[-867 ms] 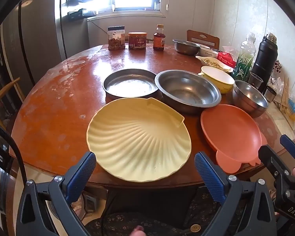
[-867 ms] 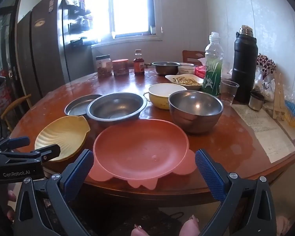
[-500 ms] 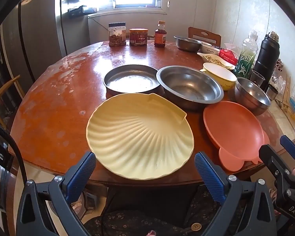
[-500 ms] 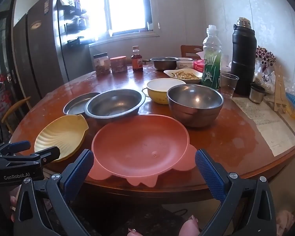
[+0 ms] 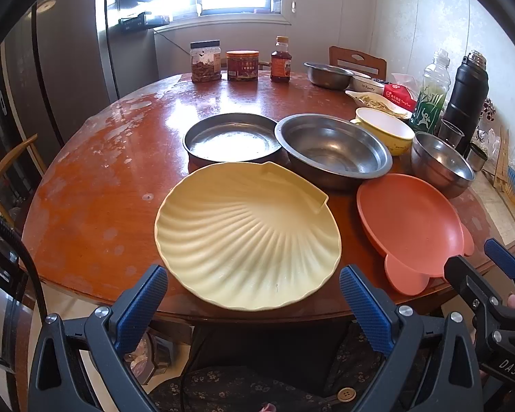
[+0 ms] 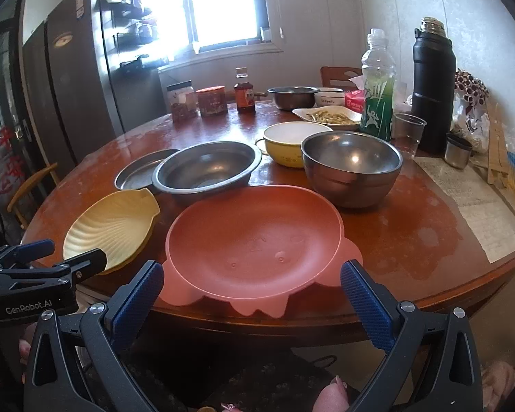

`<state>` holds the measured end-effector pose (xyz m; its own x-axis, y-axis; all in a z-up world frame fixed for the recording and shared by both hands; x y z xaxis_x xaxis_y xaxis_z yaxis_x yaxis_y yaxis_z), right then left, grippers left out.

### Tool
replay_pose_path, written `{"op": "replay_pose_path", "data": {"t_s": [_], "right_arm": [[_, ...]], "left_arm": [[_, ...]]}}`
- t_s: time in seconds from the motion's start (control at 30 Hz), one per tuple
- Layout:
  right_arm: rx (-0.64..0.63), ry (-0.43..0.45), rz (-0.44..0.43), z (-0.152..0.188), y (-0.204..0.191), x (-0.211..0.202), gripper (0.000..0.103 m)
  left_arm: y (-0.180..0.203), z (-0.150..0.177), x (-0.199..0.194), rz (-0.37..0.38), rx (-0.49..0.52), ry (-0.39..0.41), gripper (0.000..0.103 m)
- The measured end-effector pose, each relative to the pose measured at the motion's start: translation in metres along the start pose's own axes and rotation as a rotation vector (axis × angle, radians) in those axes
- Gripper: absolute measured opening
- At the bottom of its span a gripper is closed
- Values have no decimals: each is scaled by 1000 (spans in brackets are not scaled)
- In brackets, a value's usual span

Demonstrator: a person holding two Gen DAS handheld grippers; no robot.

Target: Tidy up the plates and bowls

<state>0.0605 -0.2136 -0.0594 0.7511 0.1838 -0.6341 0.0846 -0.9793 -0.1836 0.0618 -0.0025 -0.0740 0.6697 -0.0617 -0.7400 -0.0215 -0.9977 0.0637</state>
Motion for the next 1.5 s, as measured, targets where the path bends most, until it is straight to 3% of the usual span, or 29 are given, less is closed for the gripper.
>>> {"op": "replay_pose_path", "data": {"t_s": [1.5], "right_arm": [[-42, -45, -13, -4, -20, 3, 103]], "left_arm": [[-12, 0, -5, -9, -19, 15, 101]]}}
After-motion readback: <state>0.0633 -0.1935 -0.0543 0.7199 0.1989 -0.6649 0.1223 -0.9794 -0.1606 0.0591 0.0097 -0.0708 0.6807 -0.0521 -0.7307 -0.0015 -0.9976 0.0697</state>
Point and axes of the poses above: each gripper's, at about its wrist camera, not at the fingertips, and x roughly the way its jaws point, y to its right, z to its underside, the point moved 9 cm from there along x, roughly the way its jaws point, and after that the axes turned 3 degrees about z, right-handed, at the moved point
